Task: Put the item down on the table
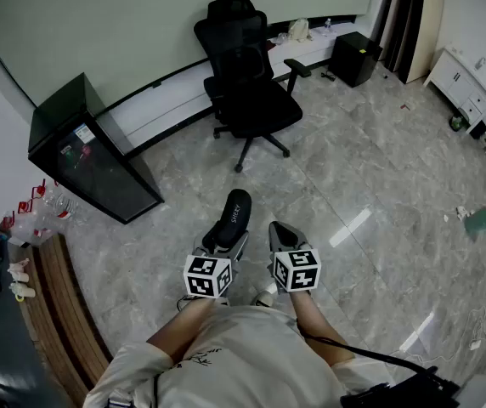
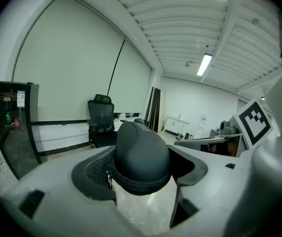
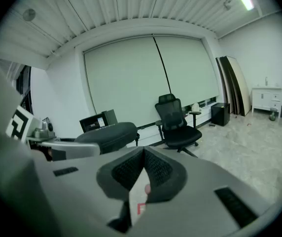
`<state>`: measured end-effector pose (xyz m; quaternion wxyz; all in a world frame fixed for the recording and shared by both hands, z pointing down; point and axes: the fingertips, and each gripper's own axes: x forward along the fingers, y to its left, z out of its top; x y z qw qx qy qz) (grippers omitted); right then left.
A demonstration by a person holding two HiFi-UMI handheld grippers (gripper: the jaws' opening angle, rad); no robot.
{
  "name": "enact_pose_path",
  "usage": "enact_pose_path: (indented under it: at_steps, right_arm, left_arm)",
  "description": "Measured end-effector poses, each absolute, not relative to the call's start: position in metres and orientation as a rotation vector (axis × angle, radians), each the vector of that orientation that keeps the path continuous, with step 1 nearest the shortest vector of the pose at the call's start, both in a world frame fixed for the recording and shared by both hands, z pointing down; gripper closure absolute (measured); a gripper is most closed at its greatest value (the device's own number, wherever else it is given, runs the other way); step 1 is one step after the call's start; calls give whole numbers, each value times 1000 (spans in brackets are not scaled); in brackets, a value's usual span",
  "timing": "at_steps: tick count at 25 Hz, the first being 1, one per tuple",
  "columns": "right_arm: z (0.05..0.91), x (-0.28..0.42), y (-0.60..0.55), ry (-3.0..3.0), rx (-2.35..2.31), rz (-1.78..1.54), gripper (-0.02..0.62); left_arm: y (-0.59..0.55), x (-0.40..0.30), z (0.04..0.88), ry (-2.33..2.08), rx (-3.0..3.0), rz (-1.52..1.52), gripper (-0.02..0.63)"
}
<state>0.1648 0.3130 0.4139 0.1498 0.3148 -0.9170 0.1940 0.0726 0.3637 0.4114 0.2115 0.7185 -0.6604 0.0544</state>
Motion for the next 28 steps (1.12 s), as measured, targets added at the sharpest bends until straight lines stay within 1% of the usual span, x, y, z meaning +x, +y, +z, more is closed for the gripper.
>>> enact_pose_path:
  at_steps: [8,15,22,28]
  right_arm:
    - [421,190,270,-2638,885,561,594]
    - [443,174,207,-2606,909,588,594]
    - [455,127,95,-2562,963,580,594]
    - [429,50,-25,-2559,991,552,594]
  left_arm:
    - [320,94,412,-1875,1991,125,279]
    - [250,66,421,-1890,2019,132,281]
    - [127,19,438,-1811,2057,105,281]
    - [7,-60,411,-1790,2106,103,281]
